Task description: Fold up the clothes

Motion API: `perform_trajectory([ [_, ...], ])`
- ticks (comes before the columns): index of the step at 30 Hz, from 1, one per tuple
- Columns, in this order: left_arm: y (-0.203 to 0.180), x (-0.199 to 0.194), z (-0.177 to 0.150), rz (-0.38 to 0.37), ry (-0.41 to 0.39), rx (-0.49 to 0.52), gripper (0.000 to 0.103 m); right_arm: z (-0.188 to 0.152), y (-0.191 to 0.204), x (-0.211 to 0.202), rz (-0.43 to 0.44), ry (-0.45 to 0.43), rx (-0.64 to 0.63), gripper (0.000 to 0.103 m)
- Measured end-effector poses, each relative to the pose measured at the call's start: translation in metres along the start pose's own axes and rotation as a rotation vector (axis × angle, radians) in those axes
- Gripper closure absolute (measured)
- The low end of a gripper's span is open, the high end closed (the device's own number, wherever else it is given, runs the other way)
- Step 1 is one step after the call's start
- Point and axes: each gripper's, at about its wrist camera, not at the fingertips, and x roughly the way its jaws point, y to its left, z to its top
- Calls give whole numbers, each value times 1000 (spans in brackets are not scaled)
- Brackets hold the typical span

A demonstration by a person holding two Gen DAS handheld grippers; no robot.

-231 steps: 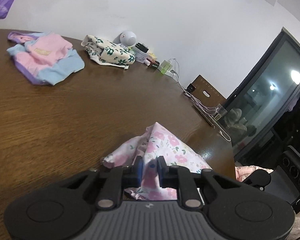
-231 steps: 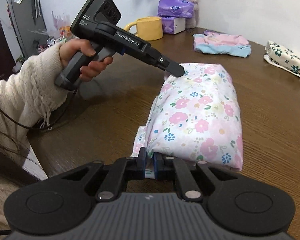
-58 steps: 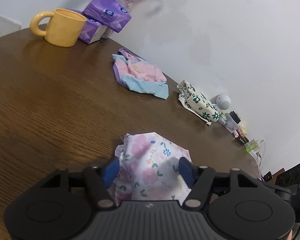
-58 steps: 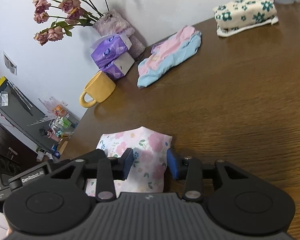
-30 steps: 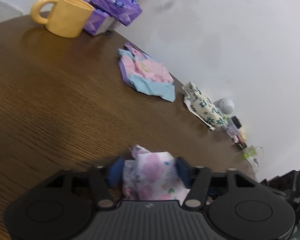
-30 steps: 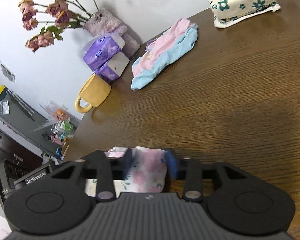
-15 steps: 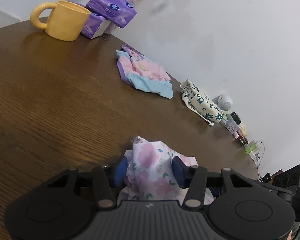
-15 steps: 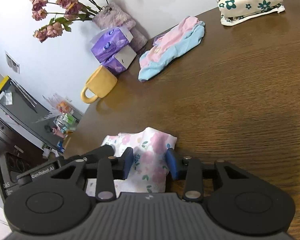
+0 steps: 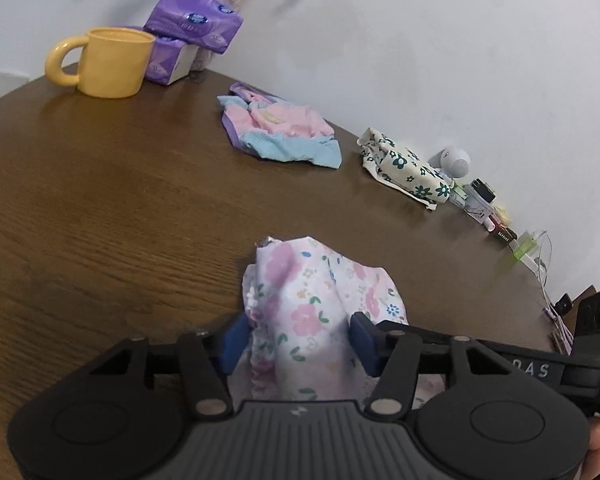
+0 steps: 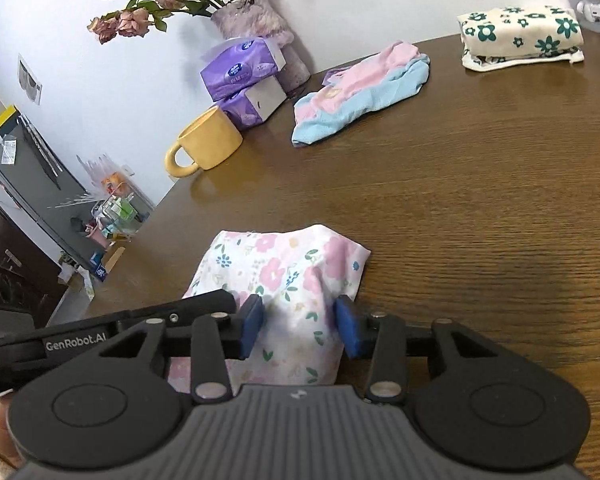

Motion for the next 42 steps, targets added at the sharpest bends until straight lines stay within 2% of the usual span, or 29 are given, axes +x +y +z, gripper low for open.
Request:
perform_trajectory([
  [6,-14,-26,-12,-17,-54,31,50,-13,3,-24,4,-45,13,60],
  [7,-16,-25,-14,-7,-51,43,50,-15,5,-24,-2,-44,8,60],
  [9,-17,-20,-17,13,-39,58,60,-18,7,-22,-19,-43,-1,63],
  [10,-17,-18,-19,20,-30,61,61,-20,7,-20,-27,-41,-6,67],
  [13,-14,-14,-23,30,-13,51,61,-24,11,-19,-45,-42,-20,69],
  [15,-14,-19,-23,26,-16,35,60,-25,12,-23,-41,-48,-13,67],
  [17,-16,-27,-24,20,-30,29,51,-27,12,-32,-36,-67,-6,61],
  [19,-20,-36,-27,15,-52,46,49,-30,13,-35,-34,-70,-9,61],
  [21,-24,-41,-30,15,-67,65,51,-34,14,-36,-30,-63,-12,61],
  [23,-26,-39,-34,30,-63,94,62,-37,15,-35,-44,-63,-21,66],
  [25,-26,-35,-37,49,-53,108,62,-39,14,-33,-55,-66,-13,70],
  [27,-25,-33,-38,58,-49,111,62,-40,14,-33,-64,-69,-3,70],
  [30,-26,-38,-39,64,-46,95,52,-43,14,-40,-61,-83,10,65],
  [31,-27,-42,-40,55,-51,96,45,-45,15,-43,-61,-88,9,63],
  [35,-31,-51,-46,51,-64,122,43,-49,17,-46,-61,-82,-1,62],
  [37,-31,-48,-49,55,-49,129,47,-52,18,-48,-61,-79,-7,63],
  [38,-30,-44,-51,60,-37,129,54,-53,19,-48,-61,-78,-9,68],
  [42,-27,-40,-55,57,-21,117,57,-58,21,-51,-60,-72,-20,71],
])
